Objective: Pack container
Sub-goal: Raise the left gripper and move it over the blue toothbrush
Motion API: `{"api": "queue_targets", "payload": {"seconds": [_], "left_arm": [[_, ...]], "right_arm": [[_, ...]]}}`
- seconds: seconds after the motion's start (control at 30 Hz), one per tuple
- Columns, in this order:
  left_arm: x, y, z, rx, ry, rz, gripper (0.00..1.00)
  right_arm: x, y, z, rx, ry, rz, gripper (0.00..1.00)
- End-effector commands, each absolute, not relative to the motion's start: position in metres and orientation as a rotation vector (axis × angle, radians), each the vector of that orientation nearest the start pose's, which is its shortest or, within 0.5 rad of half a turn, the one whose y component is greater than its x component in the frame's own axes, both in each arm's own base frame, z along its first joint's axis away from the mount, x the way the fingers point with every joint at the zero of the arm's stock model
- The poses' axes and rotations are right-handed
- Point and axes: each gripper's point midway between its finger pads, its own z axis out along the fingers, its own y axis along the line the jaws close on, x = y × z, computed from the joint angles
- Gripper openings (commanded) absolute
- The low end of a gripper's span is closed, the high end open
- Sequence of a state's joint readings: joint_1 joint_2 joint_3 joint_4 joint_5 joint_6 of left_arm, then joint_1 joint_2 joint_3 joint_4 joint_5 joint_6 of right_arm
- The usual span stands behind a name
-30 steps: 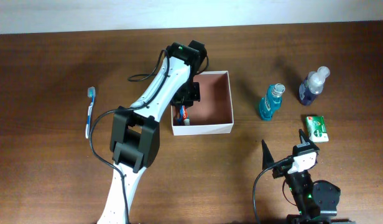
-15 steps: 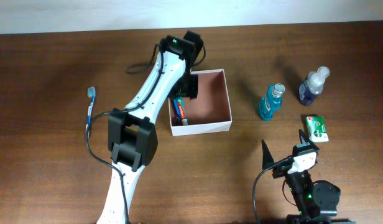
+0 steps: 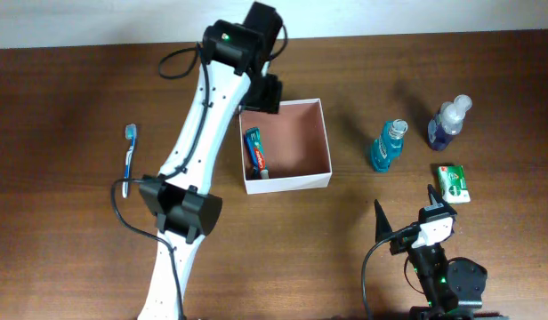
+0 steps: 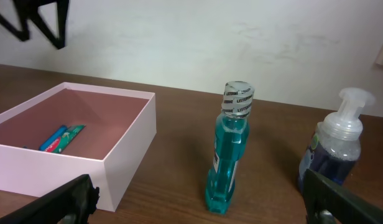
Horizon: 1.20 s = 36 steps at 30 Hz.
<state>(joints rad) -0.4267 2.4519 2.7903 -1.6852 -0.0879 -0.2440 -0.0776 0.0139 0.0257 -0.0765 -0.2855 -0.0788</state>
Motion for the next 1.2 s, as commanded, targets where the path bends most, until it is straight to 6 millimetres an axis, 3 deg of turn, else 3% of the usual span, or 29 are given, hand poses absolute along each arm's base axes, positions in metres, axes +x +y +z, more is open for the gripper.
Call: {"api": "queue_targets", "payload": {"seconds": [0.0, 0.1, 0.2, 0.33, 0.4, 0.5, 0.7, 0.83, 1.03, 1.17], "left_arm": [[0.467, -0.143, 0.187, 0.157, 2.869, 0.104, 0.87], [0.47, -0.134, 0.185, 0.1, 2.9, -0.019, 0.87], [0.47, -0.135, 0.185, 0.152, 2.917, -0.169, 0.87], [0.474, -0.118, 0.184, 0.171, 2.907, -0.068, 0.87], [0.478, -0.101, 0.185, 0.146, 2.893, 0.056, 0.95], [0.484, -0.068, 0.187, 0.08, 2.876, 0.197, 0.99], [0.487, -0.007, 0.182, -0.027, 2.905, 0.232, 0.99], [0.48, 0.035, 0.167, -0.126, 2.967, 0.212, 0.99], [0.46, 0.073, 0.137, -0.289, 3.081, 0.101, 0.99], [0.45, 0.087, 0.124, -0.331, 3.132, 0.099, 0.99]], "right_arm": [[0.242, 0.029, 0.162, -0.212, 1.621, 0.113, 0.98], [0.242, 0.029, 0.162, -0.212, 1.621, 0.113, 0.98], [0.242, 0.029, 0.162, -0.212, 1.621, 0.113, 0.99], [0.242, 0.029, 0.162, -0.212, 1.621, 0.113, 0.98], [0.242, 0.029, 0.162, -0.212, 1.621, 0.113, 0.98], [0.242, 0.029, 0.162, -0.212, 1.621, 0.113, 0.98], [0.242, 0.029, 0.162, -0.212, 1.621, 0.113, 0.98], [0.242, 0.029, 0.162, -0.212, 1.621, 0.113, 0.98], [0.242, 0.029, 0.162, -0.212, 1.621, 0.113, 0.98], [0.242, 0.029, 0.162, -0.212, 1.621, 0.113, 0.98]]}}
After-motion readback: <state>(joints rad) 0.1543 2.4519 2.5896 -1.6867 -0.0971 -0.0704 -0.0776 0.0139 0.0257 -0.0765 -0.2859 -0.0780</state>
